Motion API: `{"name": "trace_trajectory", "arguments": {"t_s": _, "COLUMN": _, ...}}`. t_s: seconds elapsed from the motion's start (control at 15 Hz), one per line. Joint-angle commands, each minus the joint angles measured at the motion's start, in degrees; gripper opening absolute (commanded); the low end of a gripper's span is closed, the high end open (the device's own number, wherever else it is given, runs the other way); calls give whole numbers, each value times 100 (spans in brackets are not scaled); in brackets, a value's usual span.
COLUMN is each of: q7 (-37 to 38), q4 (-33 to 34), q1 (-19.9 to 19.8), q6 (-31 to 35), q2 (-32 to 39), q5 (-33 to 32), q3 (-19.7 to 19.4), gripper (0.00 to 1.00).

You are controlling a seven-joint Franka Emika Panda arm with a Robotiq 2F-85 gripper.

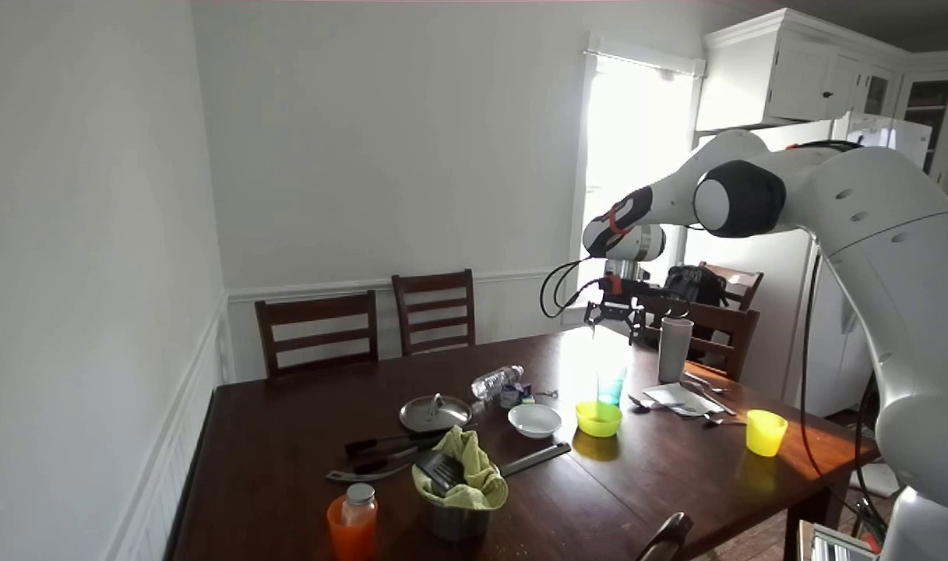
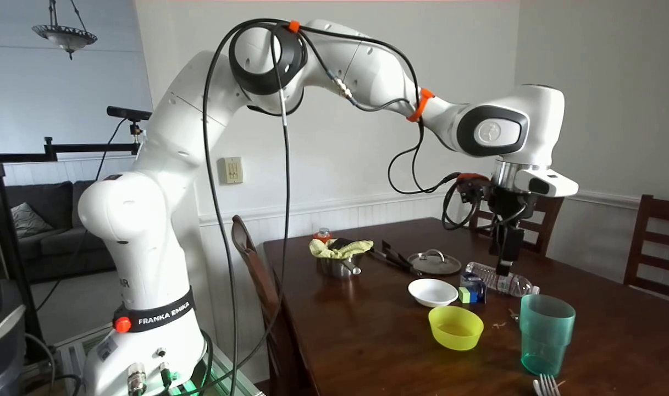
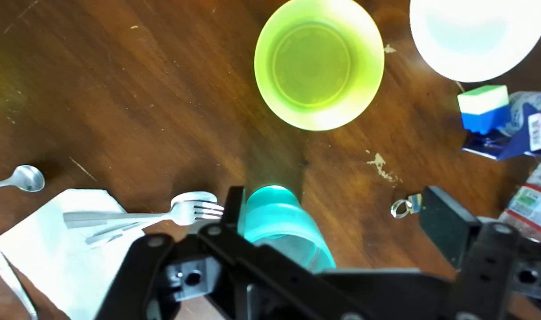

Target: Take the blue cup out of the bowl then put the white plate onto it

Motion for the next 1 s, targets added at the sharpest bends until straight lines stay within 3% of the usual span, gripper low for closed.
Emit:
{"name": "trace_trajectory", "arguments": {"t_s": 0.0, "q7": -474, "q4": -828, "q1": 239, "q6": 455, "q2": -409, "q5": -96, "q3": 47, "gripper": 100}}
{"name": "trace_trajectory", "arguments": {"t_s": 0.67, "q7": -990, "q4": -2161, "q1": 930, "q6": 2233, "q2": -429, "q5": -84, "q3": 367, "gripper": 100}}
{"name": "trace_trajectory", "arguments": {"t_s": 0.8, "q7": -1128, "q4": -2266, "q1": 974, "q6": 2512, "q2": -359, "q5": -21, "q3": 480, "gripper": 100}}
{"name": "trace_trajectory", "arguments": {"t_s": 0.87, "q7": -919, "q4": -1933, "q1": 949, "q6": 2202, "q2": -192, "q5": -40, "q3": 423, "gripper": 100}}
{"name": "trace_trajectory", "arguments": {"t_s": 0.93, "q7": -951, "q4": -2011, "q1": 976, "q6": 2319, "q2": -191, "q5": -37, "q3": 467, "gripper": 100}}
